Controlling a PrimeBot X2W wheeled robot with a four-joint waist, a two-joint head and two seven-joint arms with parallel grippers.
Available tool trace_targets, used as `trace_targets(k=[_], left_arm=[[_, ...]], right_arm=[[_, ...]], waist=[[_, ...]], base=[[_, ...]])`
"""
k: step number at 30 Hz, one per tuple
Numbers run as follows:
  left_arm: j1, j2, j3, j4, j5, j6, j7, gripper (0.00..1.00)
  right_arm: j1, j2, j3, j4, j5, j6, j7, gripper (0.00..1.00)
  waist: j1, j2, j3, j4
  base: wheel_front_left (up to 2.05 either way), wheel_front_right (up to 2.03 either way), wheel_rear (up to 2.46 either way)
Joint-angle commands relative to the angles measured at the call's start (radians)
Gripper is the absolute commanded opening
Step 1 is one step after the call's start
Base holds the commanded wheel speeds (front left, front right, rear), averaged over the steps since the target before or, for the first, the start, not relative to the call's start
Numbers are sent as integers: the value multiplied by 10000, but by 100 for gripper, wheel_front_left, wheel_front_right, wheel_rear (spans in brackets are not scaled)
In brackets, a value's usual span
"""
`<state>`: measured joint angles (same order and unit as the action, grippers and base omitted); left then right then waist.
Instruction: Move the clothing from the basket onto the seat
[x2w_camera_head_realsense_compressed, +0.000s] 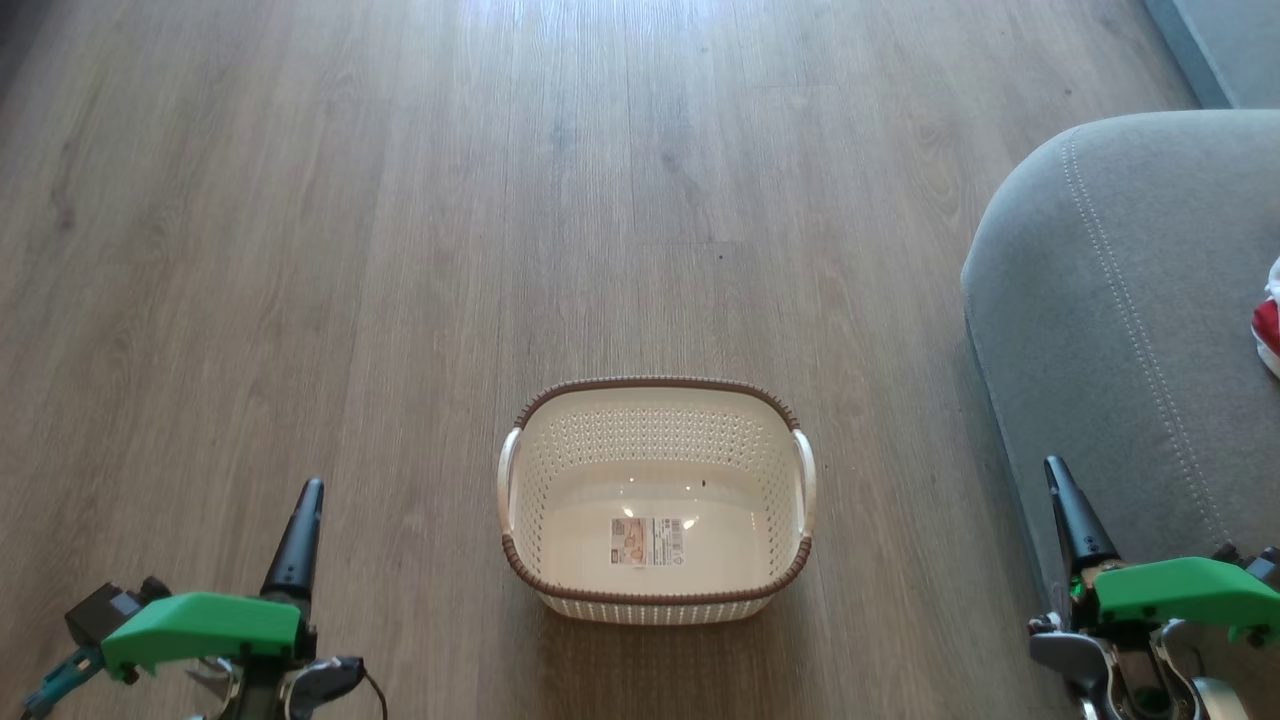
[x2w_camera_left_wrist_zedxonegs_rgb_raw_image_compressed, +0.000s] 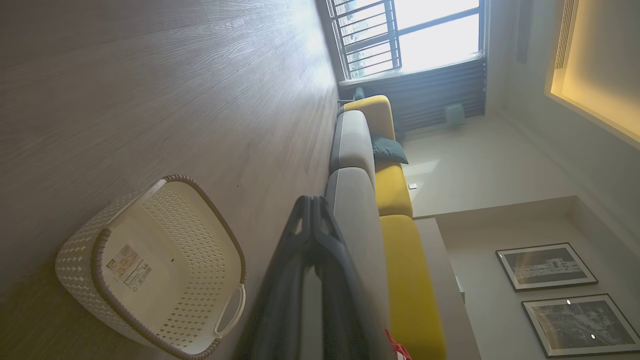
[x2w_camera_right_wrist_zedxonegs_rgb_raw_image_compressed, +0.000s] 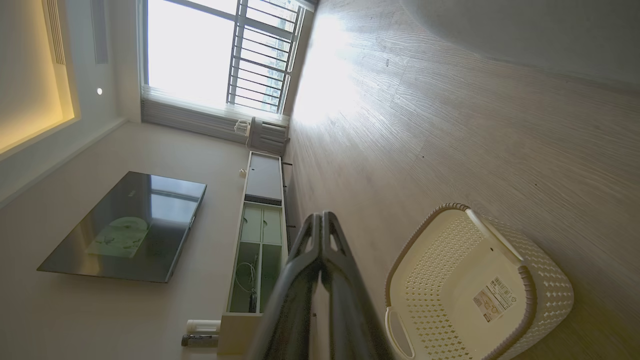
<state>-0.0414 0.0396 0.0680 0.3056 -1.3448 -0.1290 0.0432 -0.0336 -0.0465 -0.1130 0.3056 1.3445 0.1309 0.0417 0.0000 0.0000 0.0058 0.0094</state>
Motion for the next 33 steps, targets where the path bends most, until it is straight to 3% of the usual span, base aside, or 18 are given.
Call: trace_targets(k=[1,22,33], left_arm=[[-530,93,326,-398,-272,-15,100,0],[-667,106,460,-603,-2637,-17,701,0],[-667,106,459,-603,-2637,-17,701,0]], right_arm=[[-596,-35,134,-418,293,-1,108,0],[-743,-37,-8,-608,2641,-2,715,0],[-743,-37,-8,-608,2642,-2,715,0]], waist=[[0,0,-1,-4],[0,0,-27,-94],[0,0,-27,-94]], base=[[0,0,0],[0,0,0],[0,0,0]])
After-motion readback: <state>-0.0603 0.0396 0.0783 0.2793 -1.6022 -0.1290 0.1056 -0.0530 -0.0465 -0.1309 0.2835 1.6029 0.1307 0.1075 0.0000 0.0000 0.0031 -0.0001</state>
